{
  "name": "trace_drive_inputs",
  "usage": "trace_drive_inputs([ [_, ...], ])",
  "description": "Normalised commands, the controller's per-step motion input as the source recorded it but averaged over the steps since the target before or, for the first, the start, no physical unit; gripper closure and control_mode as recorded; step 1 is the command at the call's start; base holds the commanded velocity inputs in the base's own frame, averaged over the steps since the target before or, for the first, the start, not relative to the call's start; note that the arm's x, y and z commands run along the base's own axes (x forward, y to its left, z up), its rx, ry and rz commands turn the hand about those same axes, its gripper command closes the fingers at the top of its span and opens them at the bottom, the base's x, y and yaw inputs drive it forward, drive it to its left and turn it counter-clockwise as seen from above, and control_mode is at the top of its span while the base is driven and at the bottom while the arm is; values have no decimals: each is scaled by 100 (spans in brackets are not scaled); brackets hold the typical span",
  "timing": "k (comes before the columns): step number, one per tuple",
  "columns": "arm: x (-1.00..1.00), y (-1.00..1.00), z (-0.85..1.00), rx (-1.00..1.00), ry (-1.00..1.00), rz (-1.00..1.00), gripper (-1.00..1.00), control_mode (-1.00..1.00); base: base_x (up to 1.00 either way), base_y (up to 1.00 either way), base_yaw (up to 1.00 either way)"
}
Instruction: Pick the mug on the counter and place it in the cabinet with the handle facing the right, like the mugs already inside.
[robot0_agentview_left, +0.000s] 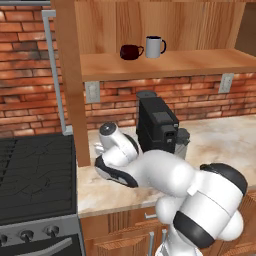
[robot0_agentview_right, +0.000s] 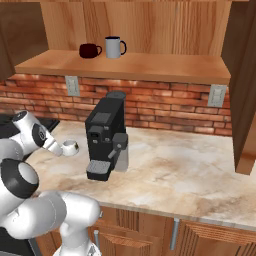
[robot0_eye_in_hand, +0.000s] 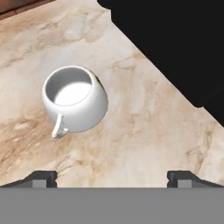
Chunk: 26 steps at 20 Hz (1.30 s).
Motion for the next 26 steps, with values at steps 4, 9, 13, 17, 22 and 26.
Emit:
trace_drive_inputs([
  [4,26,9,-15,3,0,-3,-100,-100,0,0,0],
  [9,31,4,-19,6,0,-3,-100,-100,0,0,0],
  [13,34,6,-26,6,1,-3,-100,-100,0,0,0],
  [17,34,11,-31,6,3,-3,-100,-100,0,0,0],
  [22,29,15,-30,4,3,-3,-100,-100,0,0,0],
  [26,29,14,-24,2,2,-3,-100,-100,0,0,0],
])
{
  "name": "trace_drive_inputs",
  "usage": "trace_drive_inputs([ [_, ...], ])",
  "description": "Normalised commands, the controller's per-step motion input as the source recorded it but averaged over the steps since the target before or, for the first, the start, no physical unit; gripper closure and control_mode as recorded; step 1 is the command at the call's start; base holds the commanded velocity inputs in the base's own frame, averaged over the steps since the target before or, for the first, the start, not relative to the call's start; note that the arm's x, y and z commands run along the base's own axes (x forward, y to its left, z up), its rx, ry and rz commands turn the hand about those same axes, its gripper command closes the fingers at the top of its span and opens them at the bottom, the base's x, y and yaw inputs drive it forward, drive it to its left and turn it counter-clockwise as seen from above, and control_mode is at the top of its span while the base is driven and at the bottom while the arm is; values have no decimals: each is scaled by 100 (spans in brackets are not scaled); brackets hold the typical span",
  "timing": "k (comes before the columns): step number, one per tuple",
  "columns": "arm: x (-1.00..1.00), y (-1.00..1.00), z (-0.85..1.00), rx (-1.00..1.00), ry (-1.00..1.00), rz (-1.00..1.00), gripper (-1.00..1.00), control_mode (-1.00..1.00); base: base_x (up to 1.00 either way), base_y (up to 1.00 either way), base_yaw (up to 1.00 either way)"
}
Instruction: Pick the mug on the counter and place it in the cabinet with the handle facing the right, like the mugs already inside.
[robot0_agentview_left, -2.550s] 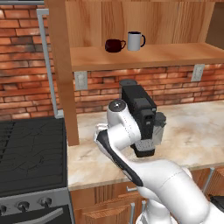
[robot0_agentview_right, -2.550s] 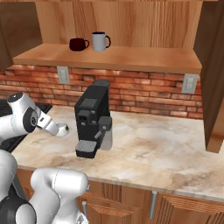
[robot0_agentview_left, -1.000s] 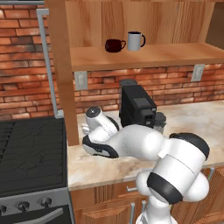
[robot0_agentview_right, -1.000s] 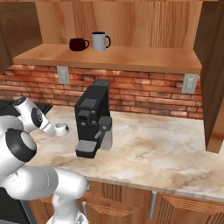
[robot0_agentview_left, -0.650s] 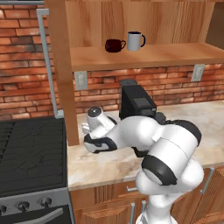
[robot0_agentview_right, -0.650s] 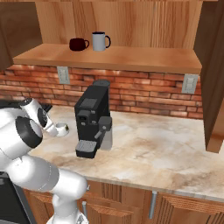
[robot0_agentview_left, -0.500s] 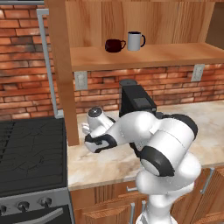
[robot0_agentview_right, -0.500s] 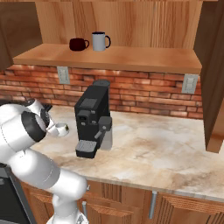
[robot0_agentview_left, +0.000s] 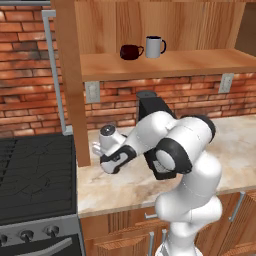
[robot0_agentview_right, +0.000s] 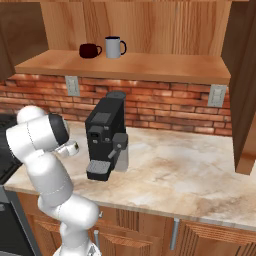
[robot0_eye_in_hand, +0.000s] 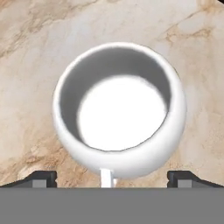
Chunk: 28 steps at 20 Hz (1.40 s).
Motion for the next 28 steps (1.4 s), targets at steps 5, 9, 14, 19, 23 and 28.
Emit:
trace_drive_inputs([
  [5,32,11,-17,0,2,-3,-100,-100,0,0,0],
  [9,32,11,-14,0,1,-3,-100,-100,0,0,0],
  [14,39,11,-17,0,3,-4,100,-100,0,0,0],
  [19,31,8,-15,0,1,-5,100,-100,0,0,0],
  [23,12,2,-1,0,0,-4,100,-100,0,0,0],
  [28,0,0,0,0,0,-1,100,-100,0,0,0],
])
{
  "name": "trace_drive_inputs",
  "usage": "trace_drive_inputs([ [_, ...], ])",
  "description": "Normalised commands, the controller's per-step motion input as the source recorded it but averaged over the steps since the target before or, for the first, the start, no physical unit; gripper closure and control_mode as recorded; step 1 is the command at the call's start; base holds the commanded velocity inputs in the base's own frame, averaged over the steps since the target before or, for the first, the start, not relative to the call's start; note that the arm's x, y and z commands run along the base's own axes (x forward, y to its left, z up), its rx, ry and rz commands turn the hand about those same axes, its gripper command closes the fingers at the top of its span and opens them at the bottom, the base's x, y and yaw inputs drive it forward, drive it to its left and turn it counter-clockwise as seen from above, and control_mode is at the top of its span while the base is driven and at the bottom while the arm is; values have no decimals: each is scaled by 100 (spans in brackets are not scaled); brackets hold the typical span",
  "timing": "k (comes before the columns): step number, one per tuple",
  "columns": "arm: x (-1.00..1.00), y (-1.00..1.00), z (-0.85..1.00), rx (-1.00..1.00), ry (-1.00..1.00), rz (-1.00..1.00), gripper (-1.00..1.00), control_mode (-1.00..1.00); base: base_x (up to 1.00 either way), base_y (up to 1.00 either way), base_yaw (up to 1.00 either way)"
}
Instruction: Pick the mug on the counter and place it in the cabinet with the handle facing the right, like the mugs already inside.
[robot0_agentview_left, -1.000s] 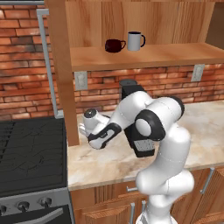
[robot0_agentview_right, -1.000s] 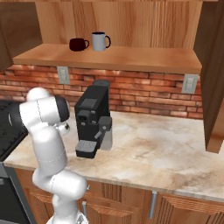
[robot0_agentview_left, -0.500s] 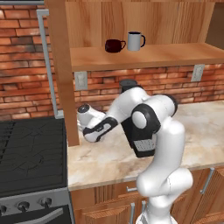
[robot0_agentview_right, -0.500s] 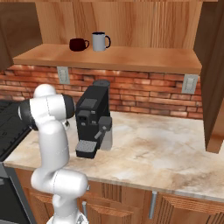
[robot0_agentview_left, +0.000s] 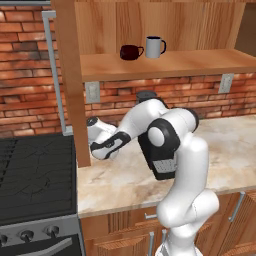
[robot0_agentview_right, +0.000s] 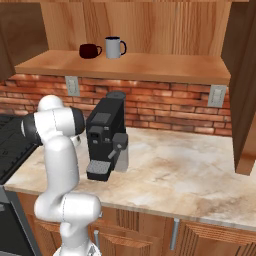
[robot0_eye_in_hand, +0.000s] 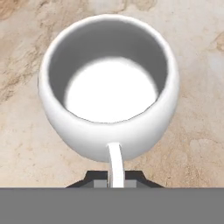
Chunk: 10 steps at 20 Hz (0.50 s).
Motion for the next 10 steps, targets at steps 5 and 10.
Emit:
trace_drive_inputs([
  [5,0,0,1,2,0,0,100,-100,0,0,0],
  [10,-9,0,1,5,-1,0,100,-100,0,0,0],
])
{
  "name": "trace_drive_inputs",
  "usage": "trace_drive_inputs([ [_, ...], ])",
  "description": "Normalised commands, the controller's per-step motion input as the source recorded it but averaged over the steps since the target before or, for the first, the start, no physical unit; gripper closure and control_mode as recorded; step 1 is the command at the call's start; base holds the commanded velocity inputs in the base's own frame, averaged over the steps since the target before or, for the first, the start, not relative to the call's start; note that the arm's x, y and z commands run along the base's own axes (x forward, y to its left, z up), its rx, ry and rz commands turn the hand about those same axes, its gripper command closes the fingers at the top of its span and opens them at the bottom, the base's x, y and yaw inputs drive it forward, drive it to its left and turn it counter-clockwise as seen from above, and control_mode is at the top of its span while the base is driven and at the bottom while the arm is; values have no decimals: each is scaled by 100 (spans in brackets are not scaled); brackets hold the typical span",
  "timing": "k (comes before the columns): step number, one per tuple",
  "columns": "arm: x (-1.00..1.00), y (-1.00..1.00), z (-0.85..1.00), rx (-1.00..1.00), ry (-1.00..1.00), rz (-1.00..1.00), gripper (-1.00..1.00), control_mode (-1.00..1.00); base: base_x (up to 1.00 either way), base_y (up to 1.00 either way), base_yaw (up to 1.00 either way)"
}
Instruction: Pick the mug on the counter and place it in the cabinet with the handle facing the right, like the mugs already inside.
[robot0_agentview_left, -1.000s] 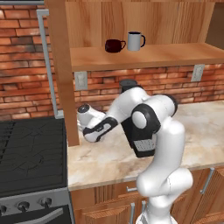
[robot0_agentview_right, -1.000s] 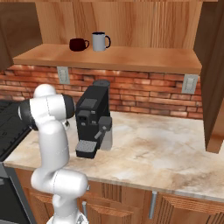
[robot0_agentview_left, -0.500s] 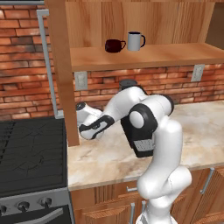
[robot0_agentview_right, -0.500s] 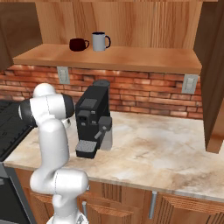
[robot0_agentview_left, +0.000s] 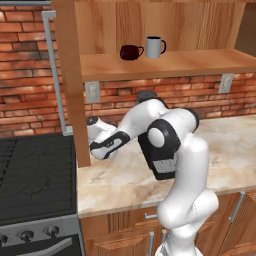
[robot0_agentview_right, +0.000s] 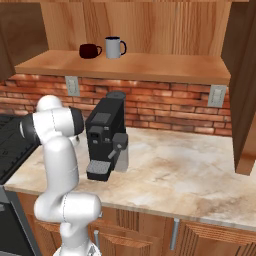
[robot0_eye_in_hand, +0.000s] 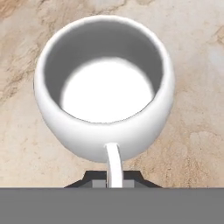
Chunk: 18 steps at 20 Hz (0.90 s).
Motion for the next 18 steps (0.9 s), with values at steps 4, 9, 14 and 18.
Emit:
trace_drive_inputs([
  [4,-34,0,11,1,-5,0,100,-100,0,0,0],
  [9,-48,0,28,0,-8,0,100,-100,0,0,0],
  [14,-47,0,40,0,-10,0,100,-100,0,0,0],
  [18,-36,-1,35,0,-8,0,100,-100,0,0,0],
])
